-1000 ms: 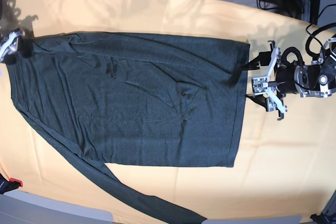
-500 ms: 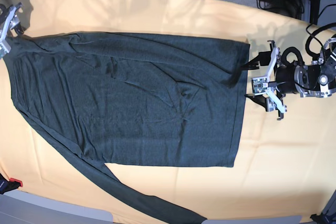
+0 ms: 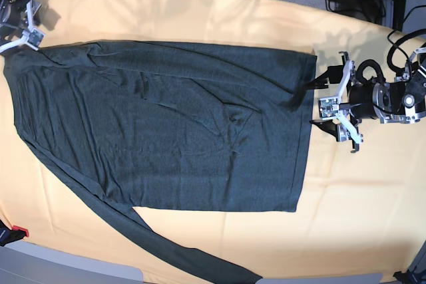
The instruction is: Fold the T-shirt properly
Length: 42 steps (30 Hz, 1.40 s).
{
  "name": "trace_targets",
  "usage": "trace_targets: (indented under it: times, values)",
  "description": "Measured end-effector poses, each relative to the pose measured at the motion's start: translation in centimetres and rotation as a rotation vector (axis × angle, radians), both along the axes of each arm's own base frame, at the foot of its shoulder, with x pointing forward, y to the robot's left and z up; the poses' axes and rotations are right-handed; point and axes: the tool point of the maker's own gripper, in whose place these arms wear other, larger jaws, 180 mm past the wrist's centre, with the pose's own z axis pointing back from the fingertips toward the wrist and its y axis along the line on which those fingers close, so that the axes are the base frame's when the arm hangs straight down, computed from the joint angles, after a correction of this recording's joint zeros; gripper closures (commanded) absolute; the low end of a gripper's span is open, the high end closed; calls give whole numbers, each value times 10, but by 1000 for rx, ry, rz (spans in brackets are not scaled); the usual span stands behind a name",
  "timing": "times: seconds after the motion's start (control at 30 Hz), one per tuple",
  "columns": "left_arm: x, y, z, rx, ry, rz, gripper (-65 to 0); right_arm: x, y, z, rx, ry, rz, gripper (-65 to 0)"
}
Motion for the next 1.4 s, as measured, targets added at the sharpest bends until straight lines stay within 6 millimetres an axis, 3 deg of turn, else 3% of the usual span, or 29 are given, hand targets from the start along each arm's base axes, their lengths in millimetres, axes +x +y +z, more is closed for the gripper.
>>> trace_targets:
  times: [0.57,0.8,0.97,1.27,1.4]
  values:
    - [0,-1,0,-4,0,-1,-401,29,1,-2,118,-92,-37,-390]
    - [0,-1,0,-5,0,-1,-401,20,-16,-15,116,-64,-93,-390]
    - [0,-8,0,-22,0,-7,-401,29,-32,-17,119,-91,-148,-390]
    - [0,-8,0,-22,0,-7,-401,39,-31,-15,135,-100,-129,-387]
    - [0,-8,0,-23,0,-7,-401,42,-29,-13,150,-118,-123,-233]
